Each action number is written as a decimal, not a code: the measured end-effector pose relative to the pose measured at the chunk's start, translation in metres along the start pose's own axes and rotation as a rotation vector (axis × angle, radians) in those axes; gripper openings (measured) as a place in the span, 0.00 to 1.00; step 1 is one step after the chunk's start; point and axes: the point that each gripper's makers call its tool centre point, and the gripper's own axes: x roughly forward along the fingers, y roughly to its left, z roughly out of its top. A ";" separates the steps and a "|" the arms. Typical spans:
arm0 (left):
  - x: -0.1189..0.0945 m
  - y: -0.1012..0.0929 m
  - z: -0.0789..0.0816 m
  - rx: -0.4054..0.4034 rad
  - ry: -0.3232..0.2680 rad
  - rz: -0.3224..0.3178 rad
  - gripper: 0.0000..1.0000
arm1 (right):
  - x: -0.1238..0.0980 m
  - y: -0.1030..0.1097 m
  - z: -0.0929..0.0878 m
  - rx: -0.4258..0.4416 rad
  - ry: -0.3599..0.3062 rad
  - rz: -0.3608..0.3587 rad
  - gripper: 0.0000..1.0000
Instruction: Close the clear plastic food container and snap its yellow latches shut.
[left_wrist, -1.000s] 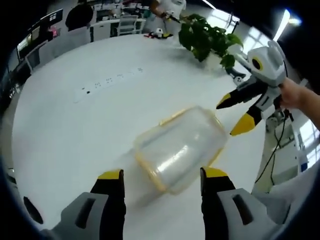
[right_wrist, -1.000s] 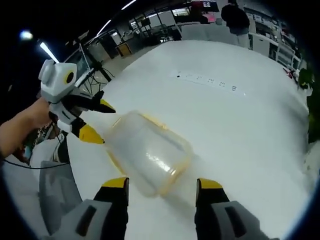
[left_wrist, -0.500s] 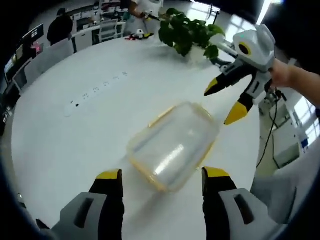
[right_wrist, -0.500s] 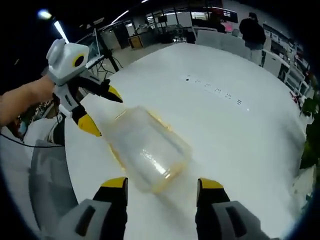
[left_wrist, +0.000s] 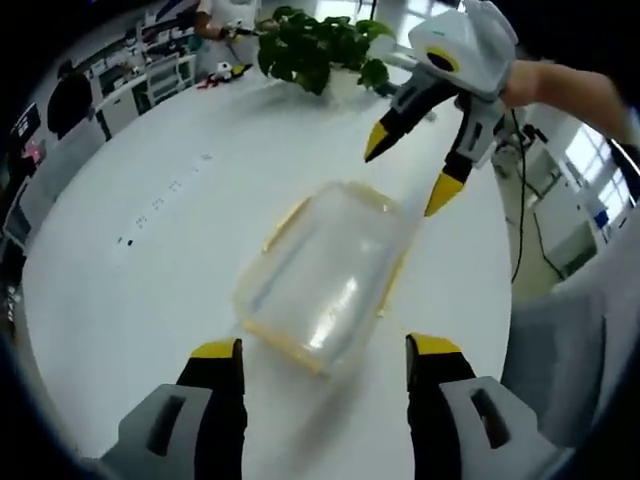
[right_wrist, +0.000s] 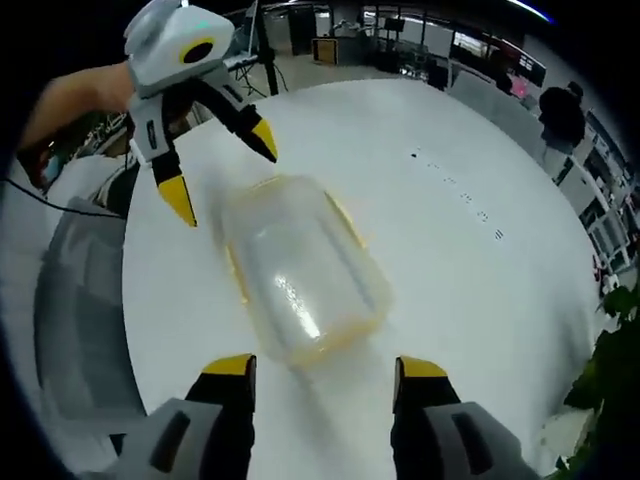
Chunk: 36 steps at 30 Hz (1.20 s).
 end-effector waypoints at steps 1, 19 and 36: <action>0.000 0.000 -0.001 0.015 0.006 0.002 0.64 | 0.000 -0.001 0.000 -0.017 0.008 -0.004 0.53; -0.004 0.009 -0.010 0.124 0.053 -0.006 0.66 | 0.000 -0.004 -0.004 -0.117 0.060 -0.003 0.55; -0.005 0.004 -0.007 0.201 0.053 -0.025 0.68 | 0.001 -0.004 0.000 -0.143 0.064 0.003 0.55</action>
